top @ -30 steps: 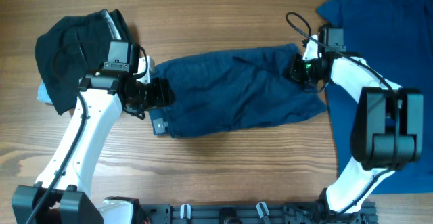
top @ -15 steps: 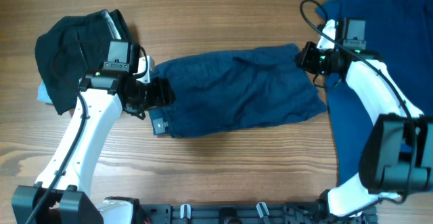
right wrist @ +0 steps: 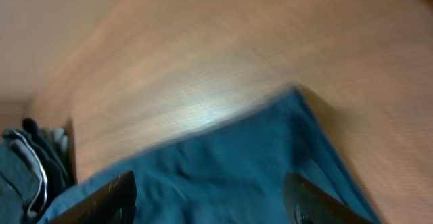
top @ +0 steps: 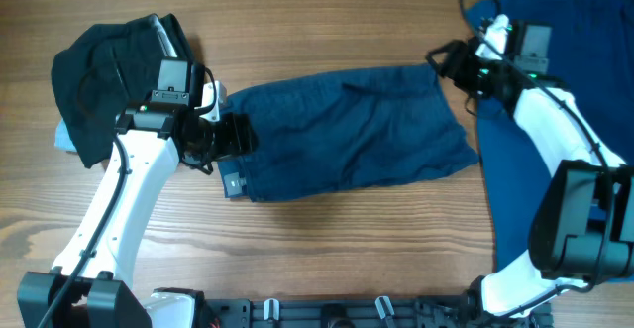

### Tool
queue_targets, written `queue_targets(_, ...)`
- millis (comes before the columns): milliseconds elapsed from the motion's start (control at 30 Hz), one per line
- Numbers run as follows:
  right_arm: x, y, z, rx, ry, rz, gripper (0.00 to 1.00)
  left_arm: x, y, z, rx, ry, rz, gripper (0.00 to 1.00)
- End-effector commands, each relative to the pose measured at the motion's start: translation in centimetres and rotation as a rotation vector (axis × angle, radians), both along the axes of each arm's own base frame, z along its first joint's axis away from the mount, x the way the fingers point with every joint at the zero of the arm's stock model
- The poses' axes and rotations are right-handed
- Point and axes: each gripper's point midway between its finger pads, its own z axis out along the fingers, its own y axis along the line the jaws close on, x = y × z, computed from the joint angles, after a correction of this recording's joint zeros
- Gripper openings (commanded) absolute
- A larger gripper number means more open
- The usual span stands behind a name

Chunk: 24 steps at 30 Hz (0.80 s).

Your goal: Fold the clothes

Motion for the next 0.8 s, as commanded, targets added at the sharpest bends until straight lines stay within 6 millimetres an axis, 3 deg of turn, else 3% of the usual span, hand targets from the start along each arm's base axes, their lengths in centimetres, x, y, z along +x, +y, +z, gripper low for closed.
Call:
queue_targets(0, -1.8, -0.2, 1.3, 0.042, -0.011, 0.095, 0.49, 0.2, -0.4, 0.7, -0.011, -0.025, -0.020, 0.81)
queue_targets(67, -2.9, 0.1, 0.3, 0.035, 0.056, 0.092, 0.47, 0.2, -0.4, 0.8, -0.011, -0.029, -0.020, 0.82)
queue_targets(100, -3.5, 0.1, -0.8, 0.010, 0.106, 0.081, 0.41, 0.3, -0.4, 0.8, -0.011, -0.032, -0.020, 0.83)
queue_targets(167, -4.1, 0.0, -2.7, -0.057, 0.175, 0.063, 0.37, 0.4, -0.4, 0.8, -0.011, -0.034, -0.020, 0.83)
queue_targets(333, -3.4, 1.0, -6.4, -0.118, 0.257, -0.005, 0.23, 0.4, -0.4, 0.8, -0.012, -0.036, -0.020, 0.83)
queue_targets(433, -3.3, 1.6, -9.1, -0.097, 0.331, -0.072, 0.08, 0.4, -0.4, 0.8, -0.012, -0.036, -0.020, 0.83)
queue_targets(533, -3.2, 2.6, -11.2, -0.078, 0.358, -0.061, 0.04, 0.4, -0.4, 0.8, -0.012, -0.037, -0.020, 0.83)
queue_targets(633, -1.1, 3.1, -11.5, -0.068, 0.276, -0.061, 0.04, 0.4, -0.4, 0.8, -0.012, -0.038, -0.020, 0.83)
queue_targets(667, 1.2, 3.5, -10.5, -0.049, 0.164, -0.050, 0.04, 0.4, -0.4, 0.8, -0.012, -0.038, -0.020, 0.84)
queue_targets(767, 5.3, 4.2, -7.0, 0.001, -0.061, -0.036, 0.04, 0.4, -0.4, 0.8, -0.012, -0.038, -0.020, 0.84)
